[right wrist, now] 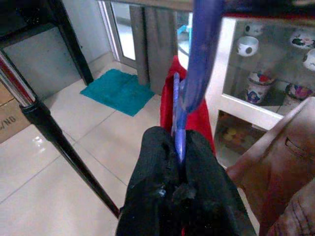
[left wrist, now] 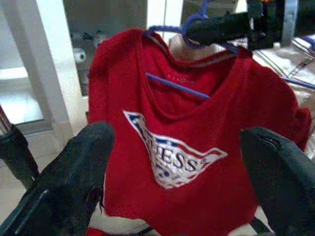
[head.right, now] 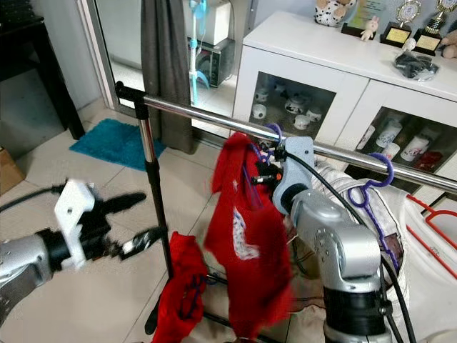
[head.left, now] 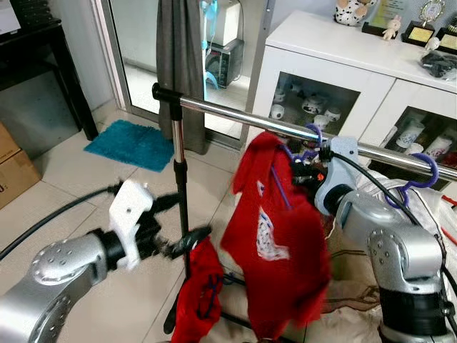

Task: Hang hanger

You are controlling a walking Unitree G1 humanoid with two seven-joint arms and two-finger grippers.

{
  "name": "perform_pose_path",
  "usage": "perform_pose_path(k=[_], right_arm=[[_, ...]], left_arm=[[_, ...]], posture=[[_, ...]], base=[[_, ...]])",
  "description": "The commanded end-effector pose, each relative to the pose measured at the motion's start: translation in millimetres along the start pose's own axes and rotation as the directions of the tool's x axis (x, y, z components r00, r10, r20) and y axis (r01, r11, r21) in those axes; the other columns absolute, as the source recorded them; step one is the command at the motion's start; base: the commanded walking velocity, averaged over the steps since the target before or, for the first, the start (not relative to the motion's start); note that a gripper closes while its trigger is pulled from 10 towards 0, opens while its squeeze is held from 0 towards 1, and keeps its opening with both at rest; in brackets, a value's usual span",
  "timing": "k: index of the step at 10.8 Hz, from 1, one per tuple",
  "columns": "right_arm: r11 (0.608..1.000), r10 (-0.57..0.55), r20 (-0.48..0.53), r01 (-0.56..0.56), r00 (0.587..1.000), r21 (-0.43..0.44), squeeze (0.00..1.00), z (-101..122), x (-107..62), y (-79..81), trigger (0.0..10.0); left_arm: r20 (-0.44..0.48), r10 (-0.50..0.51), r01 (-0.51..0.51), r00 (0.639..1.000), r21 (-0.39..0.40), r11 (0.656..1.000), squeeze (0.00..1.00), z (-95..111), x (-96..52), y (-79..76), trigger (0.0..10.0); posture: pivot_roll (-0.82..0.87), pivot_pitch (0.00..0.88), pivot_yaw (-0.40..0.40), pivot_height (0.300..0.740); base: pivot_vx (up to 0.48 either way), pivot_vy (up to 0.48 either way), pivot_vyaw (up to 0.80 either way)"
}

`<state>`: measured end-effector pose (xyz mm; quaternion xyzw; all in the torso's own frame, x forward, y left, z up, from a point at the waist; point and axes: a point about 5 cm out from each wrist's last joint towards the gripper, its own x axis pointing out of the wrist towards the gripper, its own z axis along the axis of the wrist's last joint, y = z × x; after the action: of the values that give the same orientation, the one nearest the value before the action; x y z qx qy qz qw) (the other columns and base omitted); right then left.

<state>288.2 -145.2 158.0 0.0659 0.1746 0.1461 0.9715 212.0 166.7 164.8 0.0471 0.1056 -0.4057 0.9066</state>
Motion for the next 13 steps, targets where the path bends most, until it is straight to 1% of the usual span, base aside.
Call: perform_pose_path(k=[1, 2, 4, 5, 6, 8, 9, 10, 13], right_arm=[[1.0, -0.011, 0.006, 0.011, 1.0, 0.009, 0.0, 1.6, -3.7, -2.2, 0.0], [1.0, -0.009, 0.012, 0.009, 1.0, 0.011, 0.0, 1.9, -4.5, -1.6, 0.0], [1.0, 0.01, 0.034, -0.01, 0.999, 0.01, 0.0, 3.2, -7.6, 2.2, 0.0], [1.0, 0.006, 0.078, -0.005, 0.997, -0.009, 0.0, 8.1, -9.1, 5.0, 0.0], [0.997, -0.025, 0.107, 0.032, 0.994, -0.065, 0.0, 12.8, -12.0, 5.7, 0.0], [0.996, 0.028, 0.171, -0.013, 0.985, -0.087, 0.0, 21.4, -16.8, 13.5, 0.0], [0.996, 0.044, 0.205, -0.027, 0.978, -0.084, 0.0, 23.9, -19.1, 16.5, 0.0], [0.994, 0.074, 0.197, -0.057, 0.978, -0.091, 0.0, 18.5, -22.6, 21.9, 0.0], [0.994, 0.089, 0.174, -0.075, 0.981, -0.083, 0.0, 8.1, -26.6, 27.5, 0.0]], left_arm=[[0.003, 0.038, -0.038, 0.999, 0.016, 0.999, 0.0, 3.8, 1.9, -1.4, 10.0], [0.025, 0.069, -0.07, 0.997, 0.019, 0.997, 0.0, 5.1, 3.0, -1.2, 10.0], [0.034, 0.106, -0.107, 0.994, 0.025, 0.994, 0.0, 0.8, 7.4, 1.6, 10.0], [0.032, 0.136, -0.137, 0.99, 0.018, 0.99, 0.0, -4.1, 9.0, 6.0, 10.0], [0.037, 0.174, -0.175, 0.984, 0.001, 0.985, 0.0, -8.5, 10.7, 8.4, 10.0], [0.039, 0.185, -0.185, 0.982, -0.011, 0.983, 0.0, -12.9, 11.8, 9.3, 10.0], [0.039, 0.187, -0.187, 0.982, -0.015, 0.982, 0.0, -14.9, 11.8, 9.5, 10.0], [0.035, 0.19, -0.189, 0.981, -0.018, 0.982, 0.0, -17.3, 11.8, 10.1, 10.0], [0.03, 0.187, -0.187, 0.982, -0.017, 0.982, 0.0, -20.5, 13.0, 9.7, 10.0]], posture=[[-0.01, 0.0, -0.089, 0.74], [-0.01, 0.0, -0.089, 0.74], [-0.01, 0.0, -0.088, 0.74], [-0.01, 0.0, -0.088, 0.74], [-0.01, 0.0, -0.096, 0.74], [-0.01, 0.0, -0.099, 0.74], [-0.01, 0.0, -0.1, 0.74], [-0.01, 0.0, -0.101, 0.74], [-0.01, 0.0, -0.098, 0.74]], base=[[0.0, 0.0, 0.0], [0.0, 0.0, 0.0], [0.0, 0.0, 0.0], [0.0, 0.0, 0.0], [0.0, 0.0, 0.0], [0.0, 0.0, 0.0], [0.0, 0.0, 0.0], [-0.251, 0.0, 0.0], [-0.314, 0.0, 0.0]])
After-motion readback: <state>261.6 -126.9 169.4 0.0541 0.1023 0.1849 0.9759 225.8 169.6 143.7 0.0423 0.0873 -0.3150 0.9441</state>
